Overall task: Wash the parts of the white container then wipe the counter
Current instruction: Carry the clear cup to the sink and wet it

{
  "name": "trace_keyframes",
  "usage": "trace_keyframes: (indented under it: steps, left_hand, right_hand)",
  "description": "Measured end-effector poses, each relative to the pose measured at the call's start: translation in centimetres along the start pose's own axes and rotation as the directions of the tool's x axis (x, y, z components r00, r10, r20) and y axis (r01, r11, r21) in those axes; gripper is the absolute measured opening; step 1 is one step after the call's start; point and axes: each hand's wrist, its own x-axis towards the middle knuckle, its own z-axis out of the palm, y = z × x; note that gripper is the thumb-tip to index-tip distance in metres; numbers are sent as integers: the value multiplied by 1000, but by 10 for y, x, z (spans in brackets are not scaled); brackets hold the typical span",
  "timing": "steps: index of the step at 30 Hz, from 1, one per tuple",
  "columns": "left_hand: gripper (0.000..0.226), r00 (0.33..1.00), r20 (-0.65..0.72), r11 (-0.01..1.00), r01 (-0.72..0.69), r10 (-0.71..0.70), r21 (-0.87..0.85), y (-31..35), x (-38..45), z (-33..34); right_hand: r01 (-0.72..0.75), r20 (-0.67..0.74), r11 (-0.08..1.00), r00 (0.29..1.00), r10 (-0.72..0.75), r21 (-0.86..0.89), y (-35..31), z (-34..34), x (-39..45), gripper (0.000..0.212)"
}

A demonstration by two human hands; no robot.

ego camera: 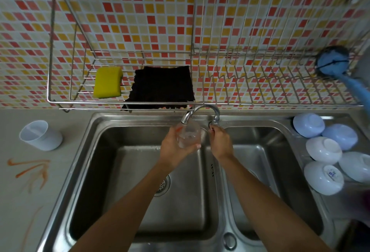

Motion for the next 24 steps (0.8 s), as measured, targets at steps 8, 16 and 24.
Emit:
trace_keyframes:
  steps: [8,16,24]
  left_hand:
    - [85,999,6,999,-33,33,7,-6,-4,-8]
    - [80,998,23,998,-55,54,38,-5,-3,-6]
    - [80,997,29,995,-70,68,67,-2,4,-6]
  right_hand:
    - [-70,-72,995,995,75,66,4,-11,-2,26]
    - [5,-32,1000,999,-4,26,28,32,-71,46]
    - [188,110,931,981,-160,-314,61,60,-130,57]
